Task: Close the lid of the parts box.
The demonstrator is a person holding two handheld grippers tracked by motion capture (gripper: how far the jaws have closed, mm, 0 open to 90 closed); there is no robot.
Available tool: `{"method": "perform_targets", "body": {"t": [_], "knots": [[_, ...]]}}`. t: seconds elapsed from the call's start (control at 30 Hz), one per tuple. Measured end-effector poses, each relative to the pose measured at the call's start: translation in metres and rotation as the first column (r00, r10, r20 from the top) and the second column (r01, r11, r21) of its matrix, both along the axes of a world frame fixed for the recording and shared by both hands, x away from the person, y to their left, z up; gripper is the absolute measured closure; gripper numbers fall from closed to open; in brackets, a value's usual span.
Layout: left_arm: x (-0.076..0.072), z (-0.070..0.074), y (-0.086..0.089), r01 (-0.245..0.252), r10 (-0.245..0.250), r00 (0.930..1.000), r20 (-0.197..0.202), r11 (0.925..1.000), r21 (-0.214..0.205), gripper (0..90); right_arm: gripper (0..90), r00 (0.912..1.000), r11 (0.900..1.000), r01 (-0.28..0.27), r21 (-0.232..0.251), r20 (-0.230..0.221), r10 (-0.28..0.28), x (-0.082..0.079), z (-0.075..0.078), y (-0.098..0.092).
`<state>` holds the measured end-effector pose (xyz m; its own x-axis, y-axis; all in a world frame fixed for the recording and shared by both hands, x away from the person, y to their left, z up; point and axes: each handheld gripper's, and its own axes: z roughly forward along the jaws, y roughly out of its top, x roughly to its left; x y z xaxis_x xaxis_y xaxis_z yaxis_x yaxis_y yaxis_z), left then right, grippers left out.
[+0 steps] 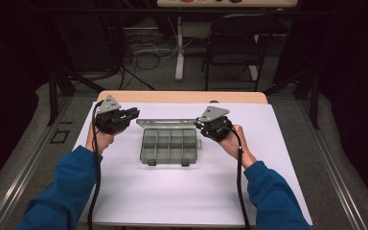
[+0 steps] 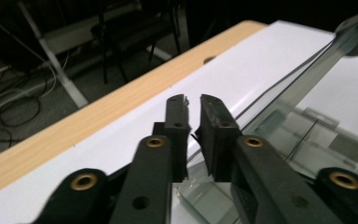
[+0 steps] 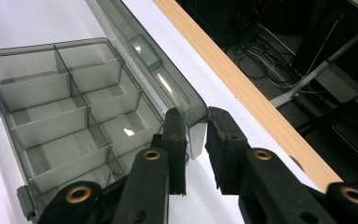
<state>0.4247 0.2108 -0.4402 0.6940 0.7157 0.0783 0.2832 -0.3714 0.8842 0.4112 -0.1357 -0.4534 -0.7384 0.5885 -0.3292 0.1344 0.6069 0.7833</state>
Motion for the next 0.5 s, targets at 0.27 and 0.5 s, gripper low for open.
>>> {"method": "perform_targets", "body": {"t": [0.27,0.5], "knots": [[-0.002,-0.005,-0.006,0.038,-0.037,0.9985,-0.040,0.9990,0.024,89.8,59.6,0.9996,1.0000,-0.007,0.000,-0.028,0.007,-0.001,0.002,-0.003],[-0.010,-0.009,-0.006,0.059,-0.057,0.9975,-0.042,0.9976,0.036,90.0,38.3,0.9972,0.9972,-0.026,0.071,-0.068,0.031,-0.009,0.009,-0.011]]}}
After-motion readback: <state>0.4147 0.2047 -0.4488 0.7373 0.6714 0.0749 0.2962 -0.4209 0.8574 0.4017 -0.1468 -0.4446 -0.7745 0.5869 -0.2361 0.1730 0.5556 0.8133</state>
